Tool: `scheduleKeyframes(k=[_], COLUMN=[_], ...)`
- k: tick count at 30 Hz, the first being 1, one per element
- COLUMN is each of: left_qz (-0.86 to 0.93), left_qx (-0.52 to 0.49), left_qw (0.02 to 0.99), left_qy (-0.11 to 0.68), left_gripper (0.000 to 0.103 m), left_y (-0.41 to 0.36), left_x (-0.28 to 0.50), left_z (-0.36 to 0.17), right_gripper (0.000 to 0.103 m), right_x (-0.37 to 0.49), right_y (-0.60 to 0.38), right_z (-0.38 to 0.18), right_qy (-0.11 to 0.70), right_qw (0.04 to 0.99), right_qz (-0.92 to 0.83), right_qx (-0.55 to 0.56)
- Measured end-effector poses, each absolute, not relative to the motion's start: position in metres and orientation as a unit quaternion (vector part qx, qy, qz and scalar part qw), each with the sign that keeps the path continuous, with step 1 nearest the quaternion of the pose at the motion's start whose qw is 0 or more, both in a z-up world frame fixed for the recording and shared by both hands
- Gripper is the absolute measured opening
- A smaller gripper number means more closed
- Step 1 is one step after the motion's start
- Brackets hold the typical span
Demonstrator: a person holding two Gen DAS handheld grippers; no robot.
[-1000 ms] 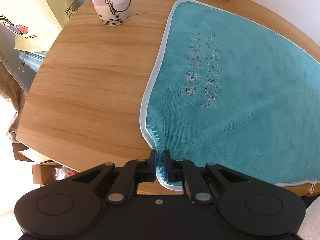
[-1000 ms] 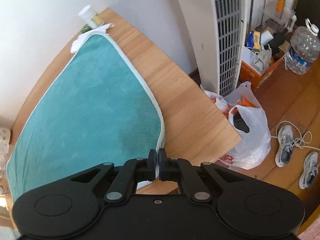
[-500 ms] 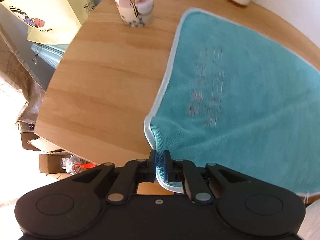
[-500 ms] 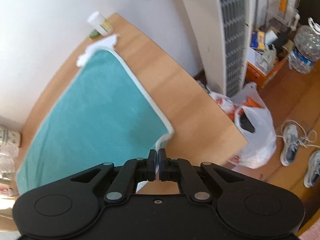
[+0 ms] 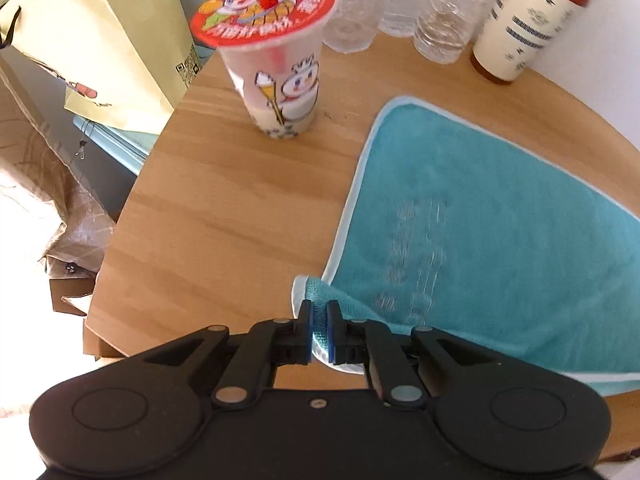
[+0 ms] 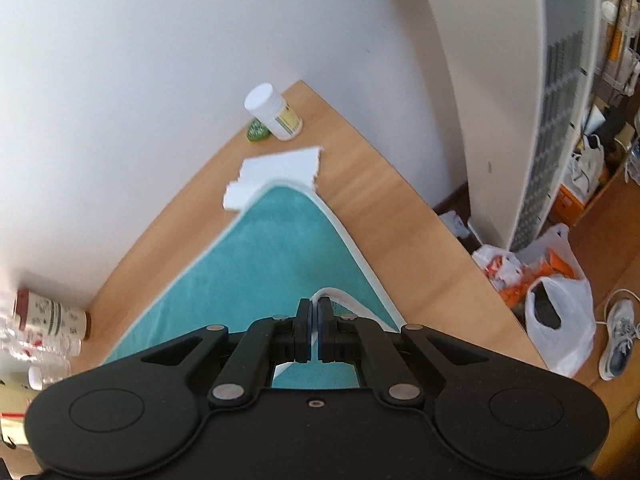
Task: Fold towel
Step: 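Lift the held edges with both tools and fold the towel over onto itself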
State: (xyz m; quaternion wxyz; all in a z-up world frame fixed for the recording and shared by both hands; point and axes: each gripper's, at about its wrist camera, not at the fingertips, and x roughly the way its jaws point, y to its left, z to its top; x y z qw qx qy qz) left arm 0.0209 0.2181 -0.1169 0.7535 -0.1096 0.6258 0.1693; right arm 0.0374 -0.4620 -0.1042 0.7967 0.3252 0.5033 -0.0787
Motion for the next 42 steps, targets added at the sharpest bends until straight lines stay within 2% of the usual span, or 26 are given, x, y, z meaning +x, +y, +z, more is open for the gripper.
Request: scheduleKeyframes(k=[13,18,22,24,25,26,27,30,42], left_qz=[0.186,0.140,0.082,0.063,0.052,0.041,0.028,0.009,-0.066], left_qx=[-0.077,-0.019,0.043,0.072,0.080,0.093,0.113,0.161,0.262], left_qw=[0.795,0.811,0.818,0.804,0.803,0.801,0.797,0.791,0.777], left_qy=[0.573,0.567,0.568,0.586,0.588,0.591,0.593,0.590,0.569], left_gripper=[0.006,0.006,0.019,0.021,0.028,0.040,0.043,0.046,0.045], left_y=[0.212,0.186,0.177,0.177,0.176,0.175,0.173,0.167,0.152], left_x=[0.082,0.077,0.053,0.040,0.036,0.032,0.025,0.014,0.016], left_z=[-0.112,-0.123,-0.137,-0.148,-0.150,-0.152,-0.155,-0.161,-0.193], right_gripper=[0.002,0.002,0.002,0.002,0.002,0.002,0.002,0.002,0.002], right_x=[0.120,0.128,0.130,0.131,0.130,0.130,0.130,0.128,0.118], right_y=[-0.469,-0.454,-0.452,-0.454,-0.455,-0.455,-0.455,-0.456,-0.455], right_z=[-0.114,-0.126,-0.136,-0.140,-0.140,-0.141,-0.141,-0.142,-0.151], right_qy=[0.501,0.519,0.535,0.544,0.547,0.550,0.553,0.554,0.565], right_qw=[0.803,0.800,0.795,0.791,0.790,0.789,0.789,0.787,0.779], right_qz=[-0.055,-0.043,-0.039,-0.042,-0.041,-0.040,-0.040,-0.040,-0.050], right_qx=[0.317,0.298,0.283,0.277,0.273,0.269,0.266,0.268,0.268])
